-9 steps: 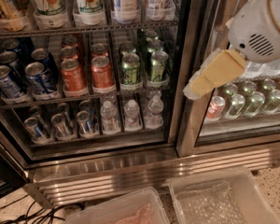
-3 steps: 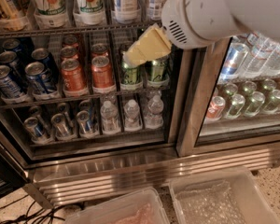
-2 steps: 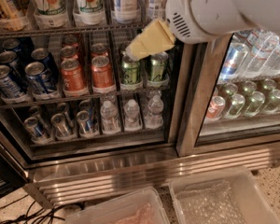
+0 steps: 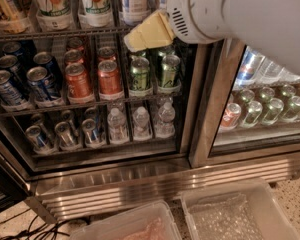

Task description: Pick blue plastic bottle from top shelf of fridge

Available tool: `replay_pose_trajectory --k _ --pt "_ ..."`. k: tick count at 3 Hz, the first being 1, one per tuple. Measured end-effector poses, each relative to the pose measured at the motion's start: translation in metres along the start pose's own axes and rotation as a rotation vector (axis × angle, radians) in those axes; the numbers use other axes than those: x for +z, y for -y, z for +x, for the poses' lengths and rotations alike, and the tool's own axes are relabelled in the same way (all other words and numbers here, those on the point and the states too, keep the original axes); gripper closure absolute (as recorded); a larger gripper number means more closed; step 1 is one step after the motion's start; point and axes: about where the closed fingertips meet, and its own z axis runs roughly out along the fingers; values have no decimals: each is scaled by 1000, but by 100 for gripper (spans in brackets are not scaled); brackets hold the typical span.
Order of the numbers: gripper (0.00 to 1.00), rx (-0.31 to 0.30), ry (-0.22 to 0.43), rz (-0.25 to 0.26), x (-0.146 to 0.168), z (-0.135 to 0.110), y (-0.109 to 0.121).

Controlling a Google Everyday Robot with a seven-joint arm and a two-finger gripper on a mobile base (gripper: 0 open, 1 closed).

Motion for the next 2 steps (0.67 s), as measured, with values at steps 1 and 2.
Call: replay_pose_trajectory --k 1,2 --pt "13 70 -2 47 23 4 16" --pt "16 165 -28 99 39 14 32"
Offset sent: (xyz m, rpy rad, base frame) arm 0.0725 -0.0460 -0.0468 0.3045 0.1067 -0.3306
